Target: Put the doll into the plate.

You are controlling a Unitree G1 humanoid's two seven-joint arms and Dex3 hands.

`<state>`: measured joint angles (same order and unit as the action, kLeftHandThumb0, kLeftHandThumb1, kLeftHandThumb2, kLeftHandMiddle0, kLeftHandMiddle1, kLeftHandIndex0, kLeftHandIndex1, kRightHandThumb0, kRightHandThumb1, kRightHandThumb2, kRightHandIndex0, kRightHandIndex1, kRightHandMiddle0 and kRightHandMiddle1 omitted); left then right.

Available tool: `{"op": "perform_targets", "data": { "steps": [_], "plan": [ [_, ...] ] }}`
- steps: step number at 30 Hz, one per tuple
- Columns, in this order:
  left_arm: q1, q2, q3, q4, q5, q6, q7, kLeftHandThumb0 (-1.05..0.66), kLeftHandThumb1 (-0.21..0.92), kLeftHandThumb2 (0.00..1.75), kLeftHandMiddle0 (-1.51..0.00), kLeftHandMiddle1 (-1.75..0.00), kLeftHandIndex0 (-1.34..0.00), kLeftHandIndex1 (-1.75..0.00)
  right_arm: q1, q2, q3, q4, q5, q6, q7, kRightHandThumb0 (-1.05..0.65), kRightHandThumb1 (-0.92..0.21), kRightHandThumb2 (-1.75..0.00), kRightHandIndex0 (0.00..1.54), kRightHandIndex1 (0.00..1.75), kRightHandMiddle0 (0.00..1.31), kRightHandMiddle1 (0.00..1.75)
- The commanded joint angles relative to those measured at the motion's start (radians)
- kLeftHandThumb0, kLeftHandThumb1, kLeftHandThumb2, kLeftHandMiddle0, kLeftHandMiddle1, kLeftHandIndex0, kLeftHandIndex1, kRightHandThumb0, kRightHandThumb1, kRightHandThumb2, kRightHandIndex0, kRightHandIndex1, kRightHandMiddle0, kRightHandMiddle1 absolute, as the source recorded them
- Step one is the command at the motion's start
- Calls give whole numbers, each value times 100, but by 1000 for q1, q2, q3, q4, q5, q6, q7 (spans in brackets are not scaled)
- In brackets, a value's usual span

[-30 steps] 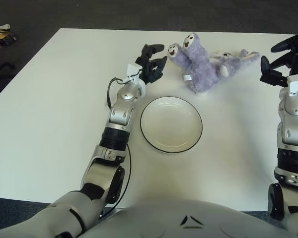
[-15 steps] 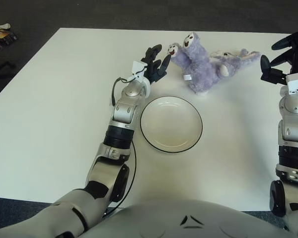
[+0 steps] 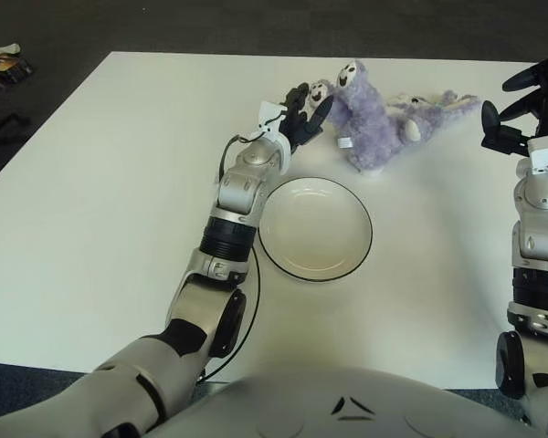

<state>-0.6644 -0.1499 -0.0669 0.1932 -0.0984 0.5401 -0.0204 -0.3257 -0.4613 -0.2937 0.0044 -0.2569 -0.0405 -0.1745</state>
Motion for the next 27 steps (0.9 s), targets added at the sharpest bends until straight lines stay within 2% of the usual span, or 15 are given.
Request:
{"op": "perform_targets", "data": {
  "steps": [1,7,11,18,27],
  "plan": [
    [-66,-45,8,55,0,-22,27,-103,92,29,0,0,0,0,2,-4,-14,-9,11,-12,-5,-1,-43,-117,60,165,29,175],
    [-105,-66,7,127,-2,-47,56,-104,92,25,0,0,0,0,7,1,-16,-17,12,-7,-3,-1,-43,-116,59,165,28,175],
    [-152,-82,1,215,0,-87,69,-105,92,24,0,0,0,0,15,3,-13,-29,4,0,-5,-1,-45,-115,58,164,28,175],
    [-188,-90,-15,293,5,-150,86,-105,92,22,0,0,0,0,24,4,-10,-43,0,10,1,-1,-45,-115,58,164,28,175],
    [-220,-111,-32,366,6,-208,118,-94,91,19,-6,-3,-1,-1,36,8,-11,-62,16,17,20,-1,-42,-118,61,164,29,175]
  ]
}}
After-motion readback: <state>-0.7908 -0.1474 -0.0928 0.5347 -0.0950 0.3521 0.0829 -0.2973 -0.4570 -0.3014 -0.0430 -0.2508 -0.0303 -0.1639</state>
